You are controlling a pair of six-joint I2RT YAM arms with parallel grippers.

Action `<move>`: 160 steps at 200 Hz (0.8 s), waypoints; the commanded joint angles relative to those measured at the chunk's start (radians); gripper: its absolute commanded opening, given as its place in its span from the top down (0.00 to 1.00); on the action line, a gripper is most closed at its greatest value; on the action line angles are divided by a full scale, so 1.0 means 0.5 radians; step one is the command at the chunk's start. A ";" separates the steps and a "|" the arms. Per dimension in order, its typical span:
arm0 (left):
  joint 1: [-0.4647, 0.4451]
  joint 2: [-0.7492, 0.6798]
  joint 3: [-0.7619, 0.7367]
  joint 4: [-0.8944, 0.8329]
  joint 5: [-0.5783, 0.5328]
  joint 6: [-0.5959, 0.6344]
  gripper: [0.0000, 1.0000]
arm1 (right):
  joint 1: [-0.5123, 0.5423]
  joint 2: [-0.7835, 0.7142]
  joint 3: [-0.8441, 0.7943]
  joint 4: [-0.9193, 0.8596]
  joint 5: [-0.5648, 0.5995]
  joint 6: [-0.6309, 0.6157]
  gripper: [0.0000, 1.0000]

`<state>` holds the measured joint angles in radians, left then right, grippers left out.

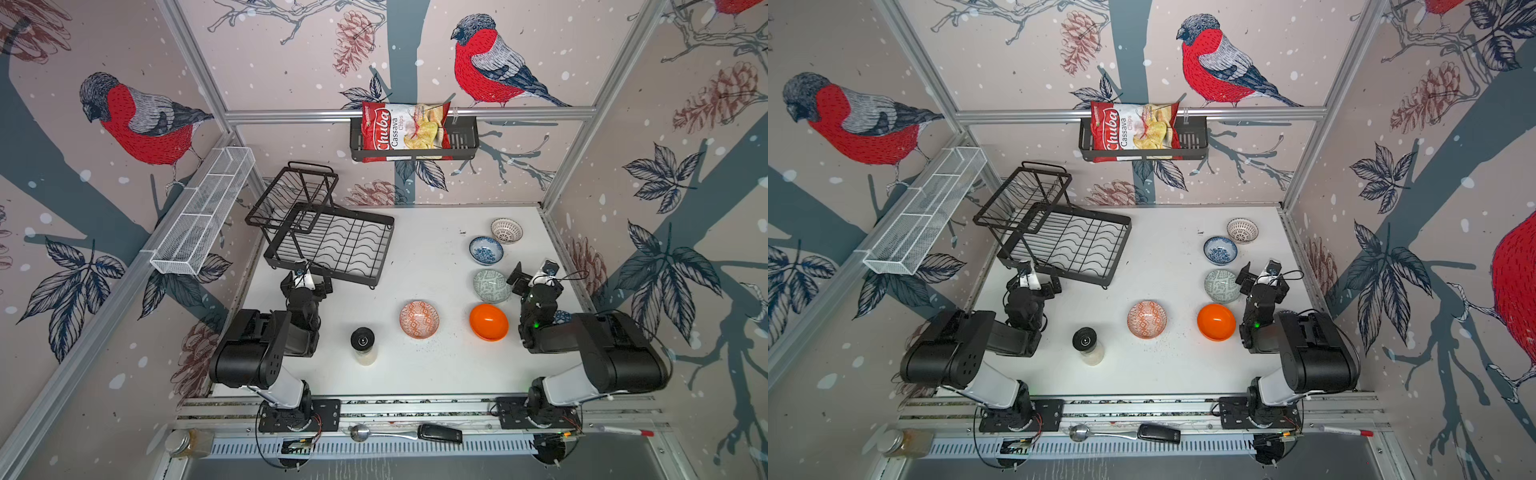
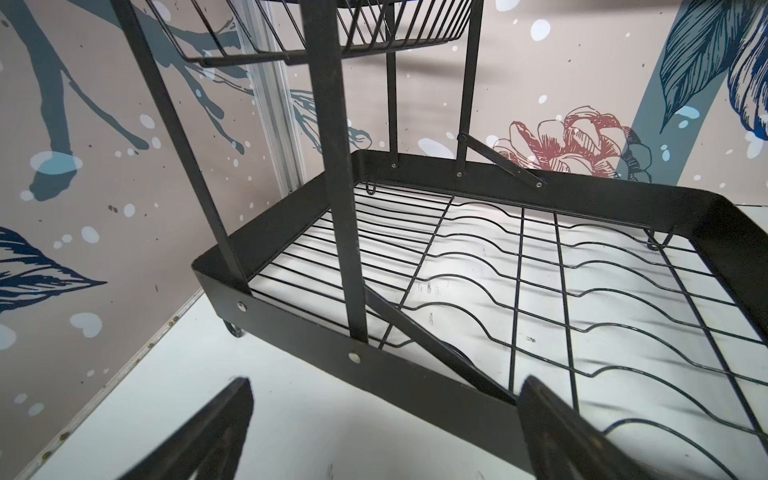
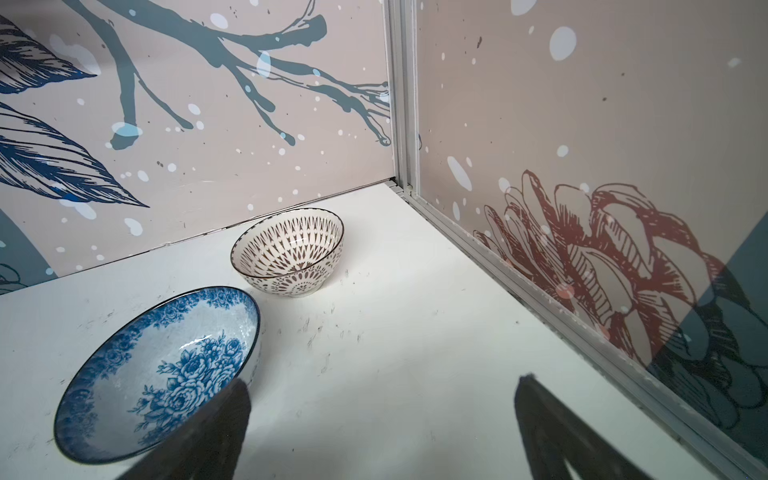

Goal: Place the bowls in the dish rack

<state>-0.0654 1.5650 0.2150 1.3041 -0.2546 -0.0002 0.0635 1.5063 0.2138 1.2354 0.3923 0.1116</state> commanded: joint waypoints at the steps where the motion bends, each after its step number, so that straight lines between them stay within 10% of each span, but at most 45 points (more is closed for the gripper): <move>1: -0.001 -0.005 -0.004 0.097 0.062 0.037 0.01 | -0.001 -0.006 0.002 0.014 0.000 0.019 0.00; 160: 0.008 -0.008 0.006 0.079 0.086 0.023 0.01 | 0.045 -0.019 -0.016 0.048 0.169 0.034 0.00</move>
<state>-0.0643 1.5646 0.2138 1.3037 -0.2150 0.0074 0.0746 1.5063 0.2092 1.2362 0.4023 0.1112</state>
